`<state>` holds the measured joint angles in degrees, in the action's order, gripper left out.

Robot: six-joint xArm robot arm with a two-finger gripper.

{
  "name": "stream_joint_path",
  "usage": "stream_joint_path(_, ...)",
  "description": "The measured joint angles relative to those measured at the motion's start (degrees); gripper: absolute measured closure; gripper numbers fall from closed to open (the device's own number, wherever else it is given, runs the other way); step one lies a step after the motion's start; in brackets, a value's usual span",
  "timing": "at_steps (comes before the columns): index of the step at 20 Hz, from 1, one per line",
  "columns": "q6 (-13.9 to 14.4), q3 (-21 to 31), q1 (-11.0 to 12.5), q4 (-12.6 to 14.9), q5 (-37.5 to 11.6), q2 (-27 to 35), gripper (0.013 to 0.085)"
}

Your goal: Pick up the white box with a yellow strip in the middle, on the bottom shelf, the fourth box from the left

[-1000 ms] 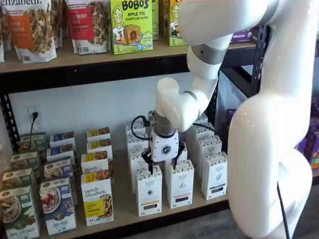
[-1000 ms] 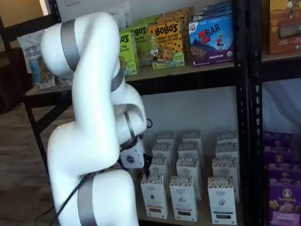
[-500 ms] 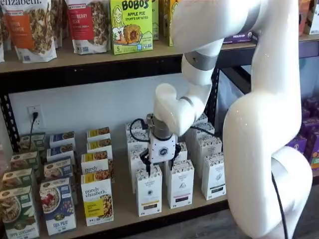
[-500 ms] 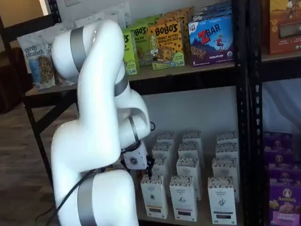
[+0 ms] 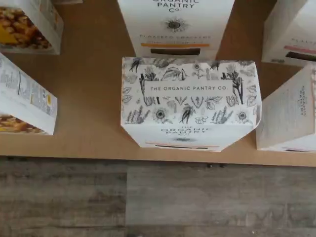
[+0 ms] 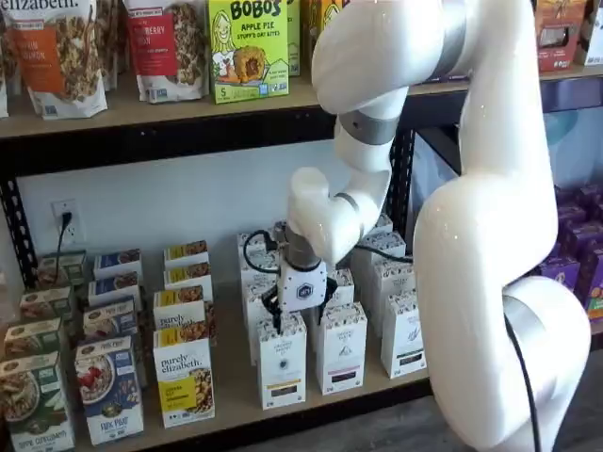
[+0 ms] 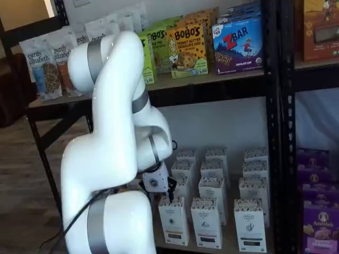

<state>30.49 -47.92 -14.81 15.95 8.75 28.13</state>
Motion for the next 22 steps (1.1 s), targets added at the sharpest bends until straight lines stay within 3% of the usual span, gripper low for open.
stream_joint_path(7, 0.9, -4.2, 0.2, 1.0, 0.0, 4.4, 0.0130)
stream_joint_path(10, -1.5, -5.8, 0.0, -1.5, -0.4, 6.0, 0.0130)
stream_joint_path(22, -0.8, -11.5, 0.3, -0.4, 1.4, 10.3, 0.0130)
